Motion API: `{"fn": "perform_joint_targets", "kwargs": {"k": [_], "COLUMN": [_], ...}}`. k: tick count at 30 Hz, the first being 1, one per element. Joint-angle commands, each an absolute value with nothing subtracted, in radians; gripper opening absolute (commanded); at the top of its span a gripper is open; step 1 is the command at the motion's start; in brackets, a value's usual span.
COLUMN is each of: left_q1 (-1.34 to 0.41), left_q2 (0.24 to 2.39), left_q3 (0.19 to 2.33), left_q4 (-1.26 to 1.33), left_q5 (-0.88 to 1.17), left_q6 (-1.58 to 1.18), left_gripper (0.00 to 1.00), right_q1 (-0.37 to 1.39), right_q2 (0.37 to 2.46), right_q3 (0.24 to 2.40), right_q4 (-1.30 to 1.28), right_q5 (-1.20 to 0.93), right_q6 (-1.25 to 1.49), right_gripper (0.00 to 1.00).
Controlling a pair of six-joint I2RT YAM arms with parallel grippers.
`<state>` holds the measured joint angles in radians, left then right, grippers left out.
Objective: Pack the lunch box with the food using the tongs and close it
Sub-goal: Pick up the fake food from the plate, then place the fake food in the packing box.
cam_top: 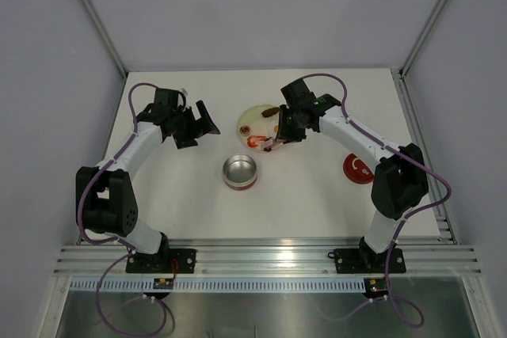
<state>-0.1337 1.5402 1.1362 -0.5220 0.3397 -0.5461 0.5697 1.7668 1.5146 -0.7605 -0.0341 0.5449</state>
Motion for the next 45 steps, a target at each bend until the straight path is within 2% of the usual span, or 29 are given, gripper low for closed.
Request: {"fn": "perform_joint_targets", "kwargs": {"k": [1, 6, 24, 33, 39, 45], "left_q1": [-0.135, -0.135, -0.135, -0.127, -0.123, -0.123], "left_q2": [1.540, 1.539, 1.531, 1.520, 1.514, 1.505], "left_q3": [1.134, 1.134, 1.157, 1.193, 1.198, 1.190], "left_q4": [-0.494, -0.494, -0.521, -0.551, -0.560, -0.566], "left_q5": [0.350, 0.348, 0.328, 0.305, 0.304, 0.302], "left_q6": [-0.534, -0.534, -0.529, -0.526, -0.523, -0.520], "left_gripper": [0.99, 0.99, 0.99, 0.99, 0.99, 0.99], "right_q1": [0.580, 0.580, 0.603, 0.757, 0.866, 0.890], "right_q2": [1.756, 1.717, 1.597, 1.502, 1.548, 1.608], "right_q3": [1.546, 1.542, 1.546, 1.534, 1.513, 1.503], "right_q4": [-0.749, -0.755, -0.799, -0.844, -0.842, -0.805], "right_q5": [-0.006, -0.006, 0.011, -0.093, -0.132, -0.156], "right_q6": [0.532, 0.534, 0.515, 0.477, 0.476, 0.476], "right_gripper": [0.16, 0.00, 0.00, 0.00, 0.00, 0.00]}}
